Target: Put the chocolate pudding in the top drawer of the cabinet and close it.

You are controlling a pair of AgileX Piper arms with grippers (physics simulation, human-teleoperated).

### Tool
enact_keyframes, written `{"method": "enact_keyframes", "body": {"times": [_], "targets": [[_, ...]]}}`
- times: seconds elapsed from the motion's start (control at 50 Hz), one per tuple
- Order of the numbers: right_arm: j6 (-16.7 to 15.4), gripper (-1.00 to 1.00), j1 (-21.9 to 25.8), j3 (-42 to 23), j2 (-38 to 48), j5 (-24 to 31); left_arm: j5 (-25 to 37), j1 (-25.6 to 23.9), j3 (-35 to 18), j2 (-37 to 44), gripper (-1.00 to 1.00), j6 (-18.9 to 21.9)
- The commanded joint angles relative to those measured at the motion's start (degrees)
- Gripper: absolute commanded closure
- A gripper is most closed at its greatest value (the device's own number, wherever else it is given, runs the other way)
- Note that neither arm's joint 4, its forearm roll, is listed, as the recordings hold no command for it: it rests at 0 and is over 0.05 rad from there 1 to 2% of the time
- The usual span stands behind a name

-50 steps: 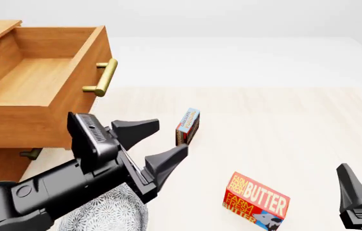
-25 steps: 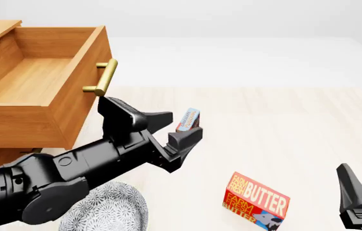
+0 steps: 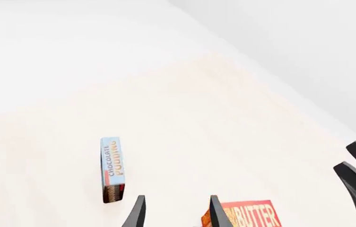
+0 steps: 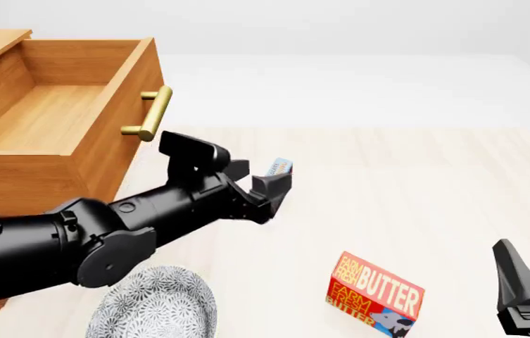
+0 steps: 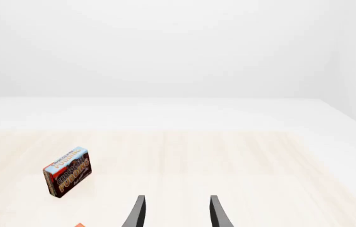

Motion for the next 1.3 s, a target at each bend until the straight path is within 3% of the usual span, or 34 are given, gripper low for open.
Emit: {"method": "enact_keyframes", "body": {"times": [0.02,1.3], "targets": [[0.0,-1.0,-0.01,0.0,0.0,-0.01,1.7,2.49,-1.25,2.46,-1.0,0.01],[0.0,-1.0,0.0,0.0,0.0,-0.01,3.0,7.51,-4.49,11.83,-1.0,2.06]]}}
